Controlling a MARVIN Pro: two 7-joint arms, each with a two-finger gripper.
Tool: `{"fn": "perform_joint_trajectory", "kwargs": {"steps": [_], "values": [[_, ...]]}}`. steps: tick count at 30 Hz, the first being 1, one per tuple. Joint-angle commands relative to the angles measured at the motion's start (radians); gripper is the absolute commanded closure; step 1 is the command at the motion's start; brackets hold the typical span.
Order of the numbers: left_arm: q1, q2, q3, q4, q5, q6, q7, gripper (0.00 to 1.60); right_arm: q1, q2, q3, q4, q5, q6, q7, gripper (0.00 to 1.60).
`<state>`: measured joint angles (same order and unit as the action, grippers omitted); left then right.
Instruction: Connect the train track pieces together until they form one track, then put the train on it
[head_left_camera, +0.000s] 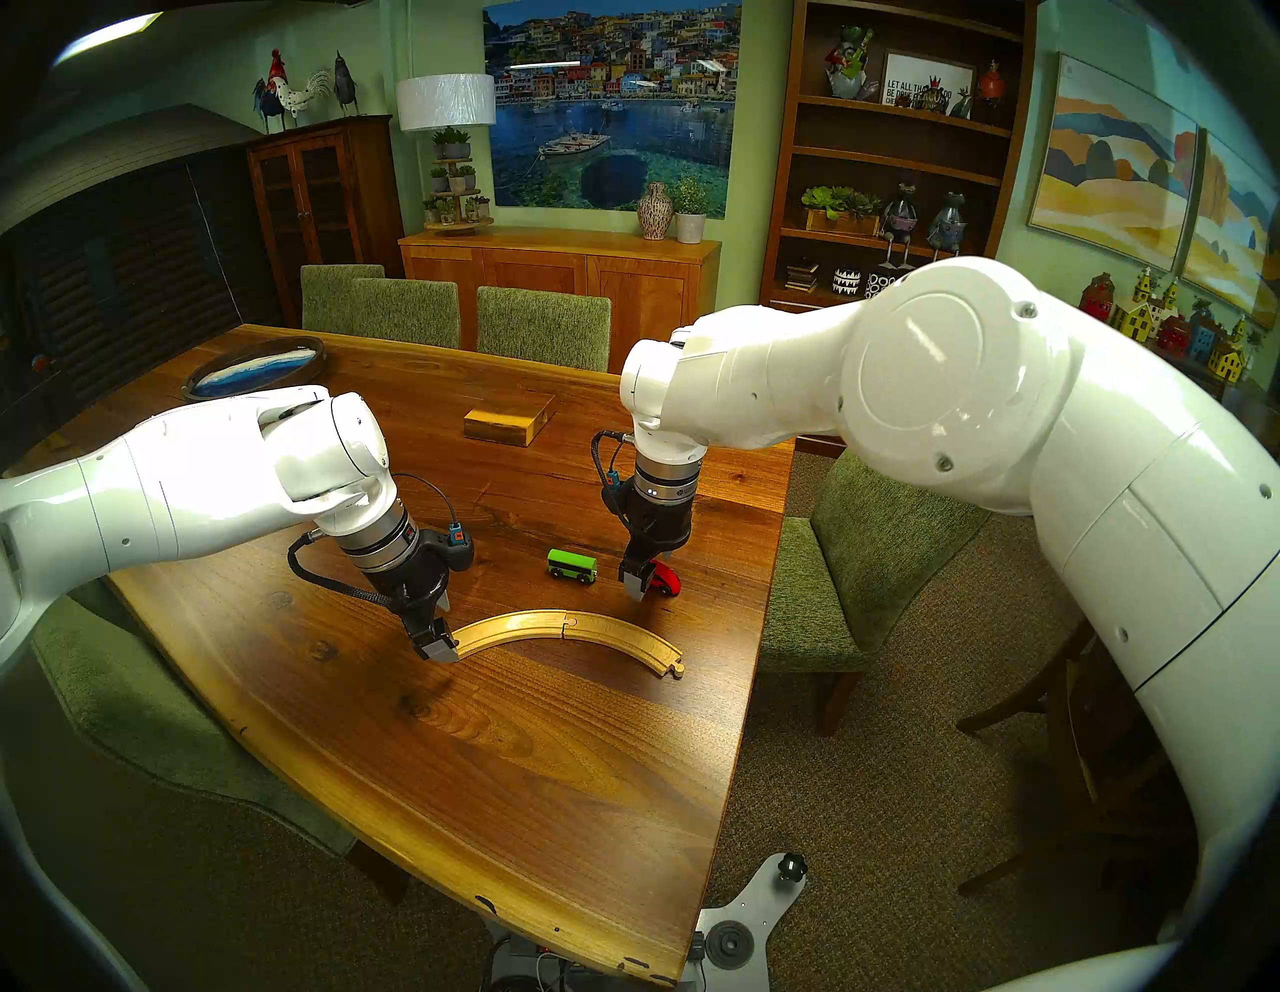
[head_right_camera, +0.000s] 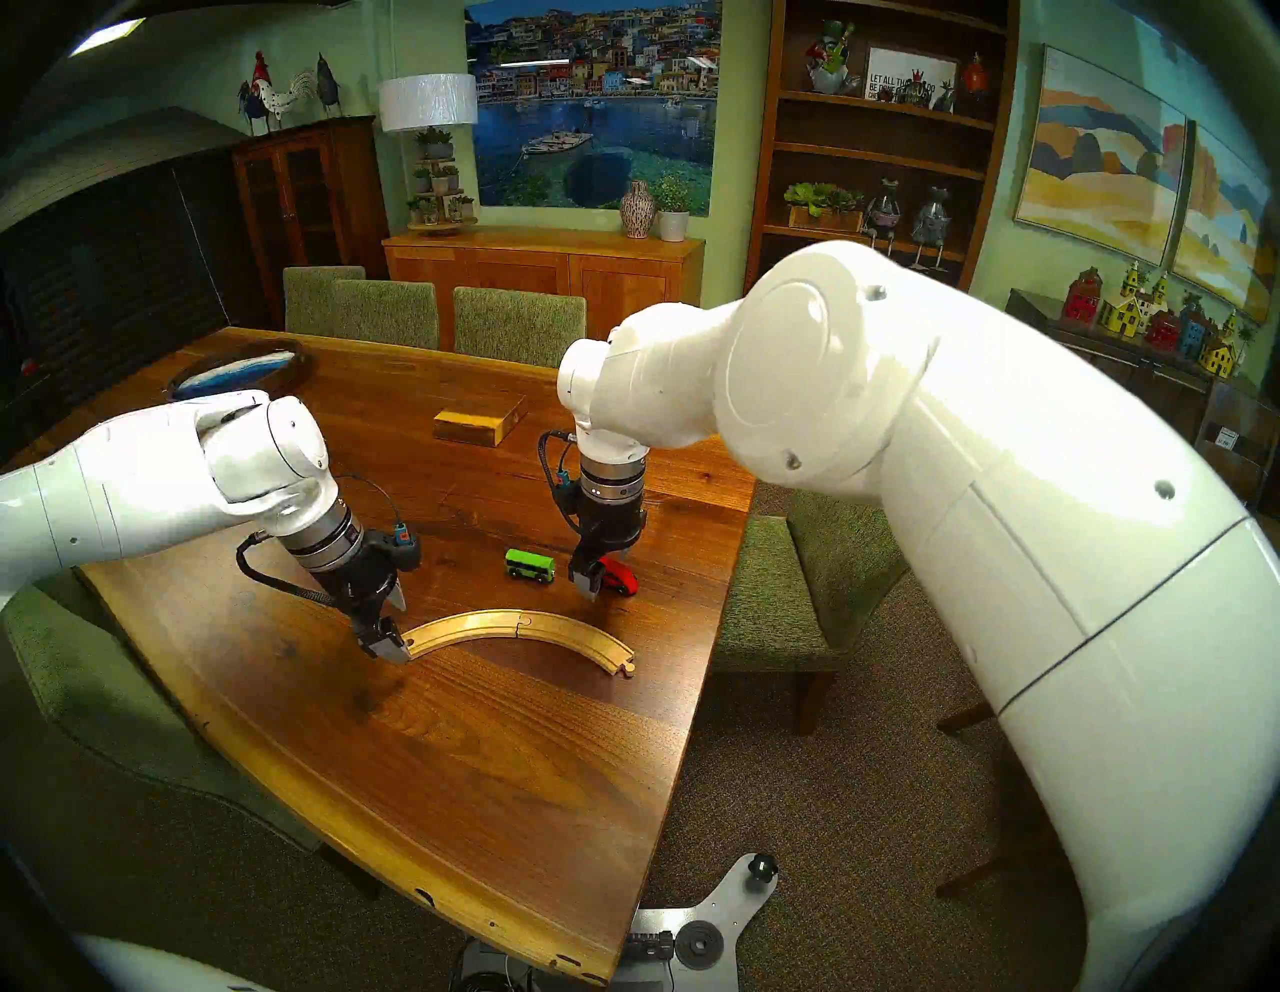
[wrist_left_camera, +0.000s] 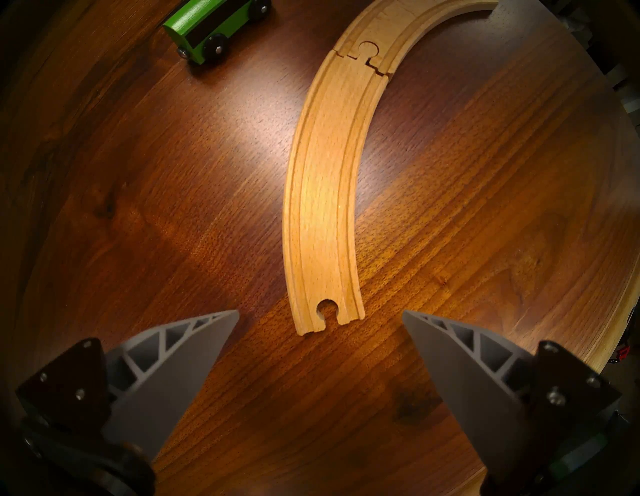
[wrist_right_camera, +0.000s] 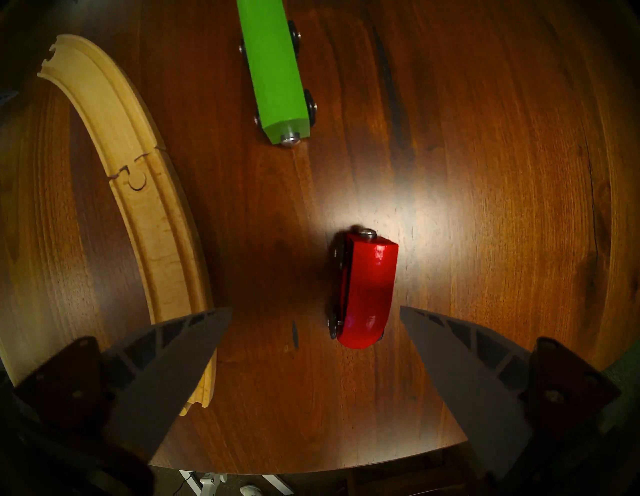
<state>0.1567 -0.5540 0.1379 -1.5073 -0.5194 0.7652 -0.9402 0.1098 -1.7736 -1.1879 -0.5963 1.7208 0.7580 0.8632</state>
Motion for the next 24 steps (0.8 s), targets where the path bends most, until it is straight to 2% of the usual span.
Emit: {"fn": "perform_joint_trajectory", "kwargs": {"steps": [1, 2, 3, 5, 8, 9, 10, 11, 14, 24], "values": [[-0.030, 0.000, -0.025, 0.002, -0.002, -0.001, 0.002, 0.00, -0.023, -0.032, -0.022, 0.103, -0.032, 0.001, 0.061, 0.20], [-0.030, 0.000, -0.025, 0.002, -0.002, -0.001, 0.002, 0.00, -0.028, -0.035, -0.026, 0.111, -0.034, 0.002, 0.068, 0.32], [-0.030, 0.000, -0.025, 0.002, -0.002, -0.001, 0.002, 0.00, -0.028, -0.035, -0.026, 0.111, -0.034, 0.002, 0.068, 0.32], [-0.030, 0.000, -0.025, 0.002, -0.002, -0.001, 0.002, 0.00, -0.043, -0.042, -0.035, 0.133, -0.041, 0.003, 0.090, 0.83], [-0.030, 0.000, -0.025, 0.002, -0.002, -0.001, 0.002, 0.00, -0.058, -0.047, -0.044, 0.154, -0.047, 0.005, 0.109, 0.93], [-0.030, 0.000, -0.025, 0.002, -0.002, -0.001, 0.002, 0.00, -0.062, -0.049, -0.047, 0.159, -0.049, 0.006, 0.114, 1.09], [-0.030, 0.000, -0.025, 0.002, -0.002, -0.001, 0.002, 0.00, -0.062, -0.049, -0.047, 0.159, -0.049, 0.006, 0.114, 1.09], [-0.030, 0.000, -0.025, 0.002, -0.002, -0.001, 0.002, 0.00, -0.063, -0.051, -0.048, 0.160, -0.049, 0.008, 0.117, 1.17], [-0.030, 0.000, -0.025, 0.002, -0.002, -0.001, 0.002, 0.00, -0.060, -0.056, -0.053, 0.157, -0.051, 0.016, 0.128, 1.60], [-0.029, 0.000, -0.025, 0.002, -0.001, -0.001, 0.002, 0.00, 0.047, -0.060, -0.042, 0.038, -0.040, 0.054, 0.130, 1.60]]}}
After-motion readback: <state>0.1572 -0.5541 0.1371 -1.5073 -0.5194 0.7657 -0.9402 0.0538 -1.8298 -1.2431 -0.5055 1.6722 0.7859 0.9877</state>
